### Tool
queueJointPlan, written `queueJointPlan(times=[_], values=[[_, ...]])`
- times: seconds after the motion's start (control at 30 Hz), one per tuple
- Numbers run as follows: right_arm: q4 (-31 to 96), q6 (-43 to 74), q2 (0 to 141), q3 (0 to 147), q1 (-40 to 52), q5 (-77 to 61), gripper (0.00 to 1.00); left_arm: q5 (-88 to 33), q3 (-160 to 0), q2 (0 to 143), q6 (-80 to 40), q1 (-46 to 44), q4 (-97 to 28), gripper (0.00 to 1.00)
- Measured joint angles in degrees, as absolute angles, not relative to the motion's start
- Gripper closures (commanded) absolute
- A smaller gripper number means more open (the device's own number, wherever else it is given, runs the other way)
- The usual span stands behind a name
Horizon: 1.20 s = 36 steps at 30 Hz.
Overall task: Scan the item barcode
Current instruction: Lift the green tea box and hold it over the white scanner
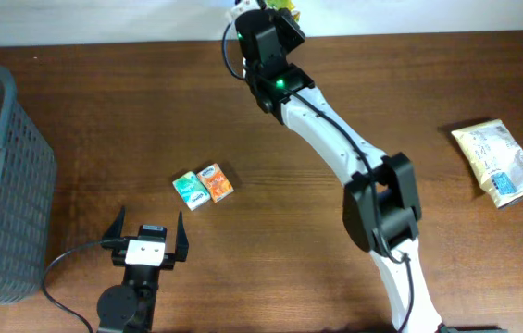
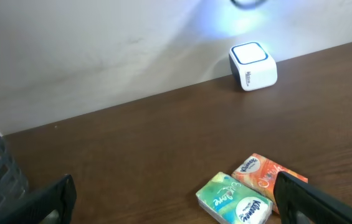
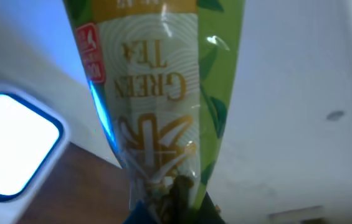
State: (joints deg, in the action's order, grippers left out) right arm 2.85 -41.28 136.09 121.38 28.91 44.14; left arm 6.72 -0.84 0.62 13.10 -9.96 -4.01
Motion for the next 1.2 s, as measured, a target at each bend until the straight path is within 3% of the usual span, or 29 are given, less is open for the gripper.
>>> queueJointPlan(times=[0.23,1.03,1.2], values=[[-0.4,-53.56,142.85,121.38,26.33,44.69,0.96,6.72,-0.84,0.62,13.1,-9.96,-4.01,0.01],[0.16,-54.39,144.4,121.38,26.24,43.48,0.96,6.72,-0.84,0.62,13.08,-9.96,-4.01,0.01],[15.09,-46.13,139.55,120.84,26.24,39.51,0.96,6.72,-0.84,0.62,13.1,-9.96,-4.01,0.01]])
